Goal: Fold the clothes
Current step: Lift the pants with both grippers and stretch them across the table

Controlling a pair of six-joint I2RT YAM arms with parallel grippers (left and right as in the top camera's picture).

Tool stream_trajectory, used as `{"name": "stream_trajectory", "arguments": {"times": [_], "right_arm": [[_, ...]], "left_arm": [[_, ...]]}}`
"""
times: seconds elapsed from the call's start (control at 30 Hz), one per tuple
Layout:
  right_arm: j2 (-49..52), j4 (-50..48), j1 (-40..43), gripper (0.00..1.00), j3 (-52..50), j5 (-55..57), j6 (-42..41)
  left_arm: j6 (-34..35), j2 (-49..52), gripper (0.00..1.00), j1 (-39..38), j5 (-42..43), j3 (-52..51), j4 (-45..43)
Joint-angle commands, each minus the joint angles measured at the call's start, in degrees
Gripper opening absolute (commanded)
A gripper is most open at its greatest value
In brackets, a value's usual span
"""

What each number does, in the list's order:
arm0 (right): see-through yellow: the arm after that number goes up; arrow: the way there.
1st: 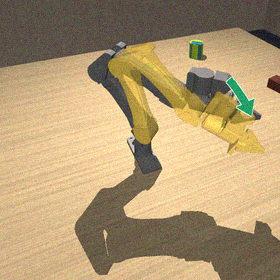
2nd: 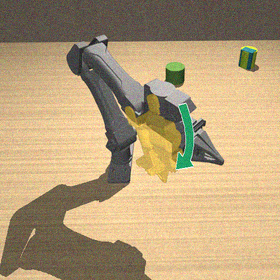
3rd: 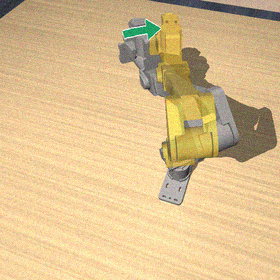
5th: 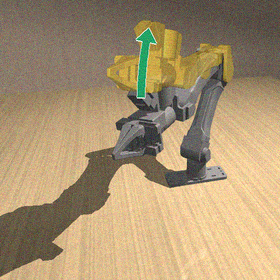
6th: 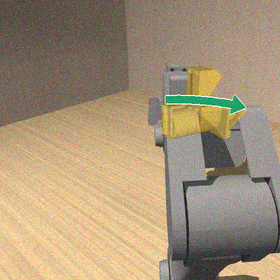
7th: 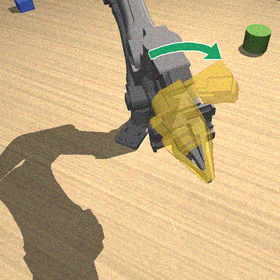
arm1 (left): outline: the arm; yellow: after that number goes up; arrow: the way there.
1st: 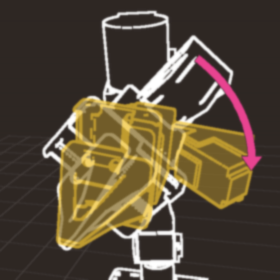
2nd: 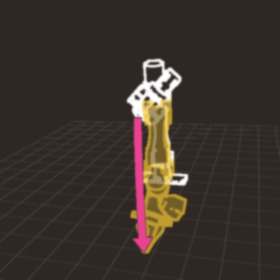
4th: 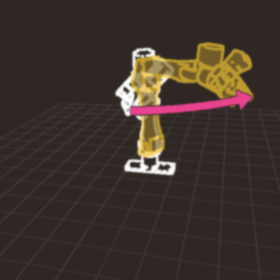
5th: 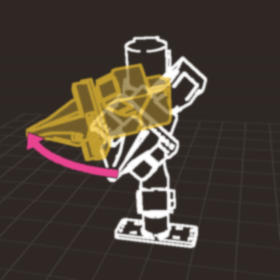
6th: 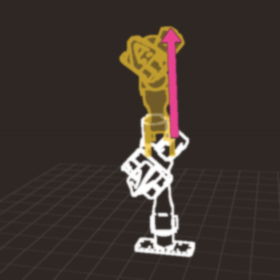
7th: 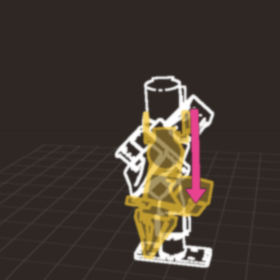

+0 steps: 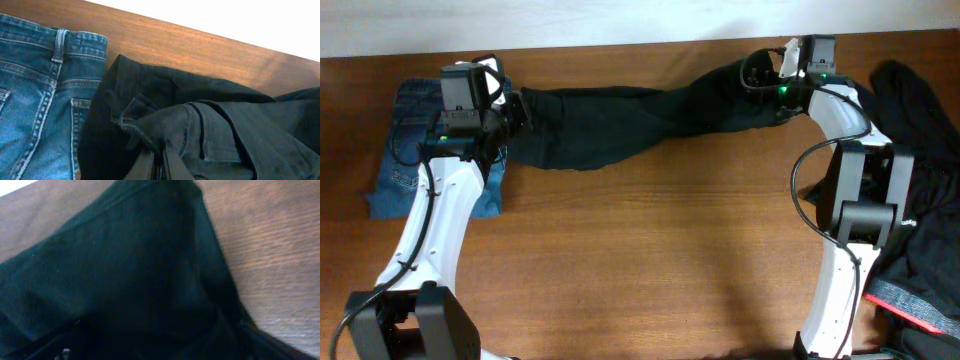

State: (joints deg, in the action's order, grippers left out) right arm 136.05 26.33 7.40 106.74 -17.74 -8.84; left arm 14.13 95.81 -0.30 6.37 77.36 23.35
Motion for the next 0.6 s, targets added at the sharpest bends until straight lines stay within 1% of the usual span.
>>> {"name": "stream_trajectory", "arguments": {"times": [0.0,0.17,0.33,0.4,0.43,0.5,0.57], "right_arm": [[3.67,0.92,-0.26,0.99,-0.98,-2.10,-1.09],[3.67,0.33,-0.22,0.99,-0.98,0.68,-1.11],[3.82,1.75,-0.20,0.99,-0.98,6.45,-1.11],[3.89,2.80,-0.20,0.99,-0.98,7.08,-1.11],[3.98,3.48,-0.20,0.99,-0.98,7.06,-1.11],[4.07,4.98,-0.22,0.99,-1.14,7.10,-1.09],[4.11,6.82,-0.20,0.99,-1.42,8.11,-1.09]], "left_arm": [[-0.09,-0.24,0.06,0.46,-1.29,0.74,-0.09],[-0.09,-0.24,0.06,0.46,-1.29,0.74,0.04],[-0.09,-0.24,0.06,0.46,-1.31,0.74,0.28],[-0.11,-0.24,0.07,0.46,-1.31,0.74,0.28],[-0.09,-0.24,0.08,0.46,-1.31,0.74,0.31],[-0.09,-0.24,0.13,0.46,-1.29,0.74,0.55],[-0.09,-0.24,0.20,0.46,-1.29,0.74,1.29]]}}
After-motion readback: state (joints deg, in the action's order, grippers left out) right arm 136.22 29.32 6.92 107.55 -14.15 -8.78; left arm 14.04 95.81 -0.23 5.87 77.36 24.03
